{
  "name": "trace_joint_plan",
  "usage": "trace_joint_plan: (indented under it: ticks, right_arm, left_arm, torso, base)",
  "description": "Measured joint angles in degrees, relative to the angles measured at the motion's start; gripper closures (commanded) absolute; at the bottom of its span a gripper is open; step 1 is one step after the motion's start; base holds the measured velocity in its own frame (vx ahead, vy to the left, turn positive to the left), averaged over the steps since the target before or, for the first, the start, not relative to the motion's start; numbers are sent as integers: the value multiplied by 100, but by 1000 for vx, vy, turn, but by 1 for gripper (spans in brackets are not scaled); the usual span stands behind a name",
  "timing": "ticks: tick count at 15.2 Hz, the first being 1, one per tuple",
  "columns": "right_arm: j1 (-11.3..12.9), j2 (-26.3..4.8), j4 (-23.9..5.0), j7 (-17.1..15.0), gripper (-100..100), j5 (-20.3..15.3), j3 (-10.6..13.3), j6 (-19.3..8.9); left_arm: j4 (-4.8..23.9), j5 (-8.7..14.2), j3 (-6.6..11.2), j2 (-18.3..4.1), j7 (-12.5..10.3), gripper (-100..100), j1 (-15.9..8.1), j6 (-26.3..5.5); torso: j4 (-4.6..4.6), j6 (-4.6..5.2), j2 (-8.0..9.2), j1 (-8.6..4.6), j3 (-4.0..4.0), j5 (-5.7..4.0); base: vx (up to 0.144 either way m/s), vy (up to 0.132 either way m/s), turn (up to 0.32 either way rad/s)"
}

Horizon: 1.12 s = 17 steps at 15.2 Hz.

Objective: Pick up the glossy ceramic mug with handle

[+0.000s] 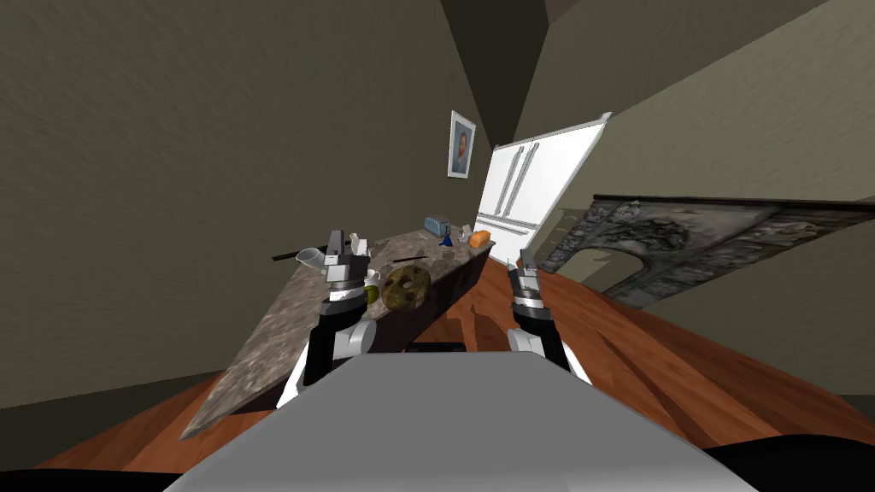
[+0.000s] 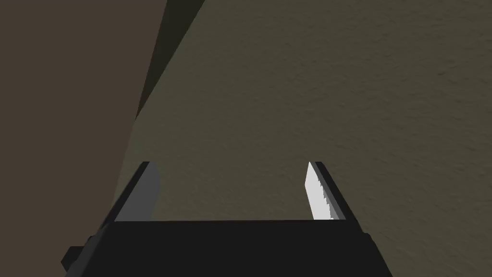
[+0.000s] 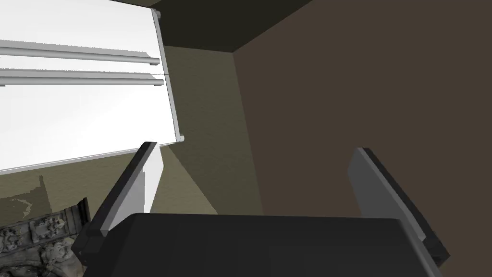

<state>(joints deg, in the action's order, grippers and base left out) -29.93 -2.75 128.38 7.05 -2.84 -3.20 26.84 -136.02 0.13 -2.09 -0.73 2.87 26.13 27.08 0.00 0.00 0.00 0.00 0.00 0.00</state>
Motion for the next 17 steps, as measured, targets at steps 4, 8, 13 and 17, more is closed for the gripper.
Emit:
trace_joint_plan:
  ticks: [4,8,13,17]
  right_arm:
    - [1,0,0,0,0,0,0,0]
    - [1,-1,0,0,0,0,0,0]
    - [1,-1,0,0,0,0,0,0]
    - [1,-1,0,0,0,0,0,0]
  left_arm:
    - [94,158,70,-412,42,-100,-4,-175]
    - [219,429,186,-902,103,-100,2,-490]
    - [437,769,307,-1435,209,-100,-25,-899]
    - [649,1126,445,-1936,276,-100,34,-1195]
  torso:
    - [2,0,11,19,6,4]
    - [3,1,16,25,9,6]
    - [4,1,18,27,10,6]
    - [3,0,14,30,8,7]
  base:
    - [-28,36,-55]
    - [-40,48,-71]
    - [-41,49,-83]
    - [-38,57,-92]
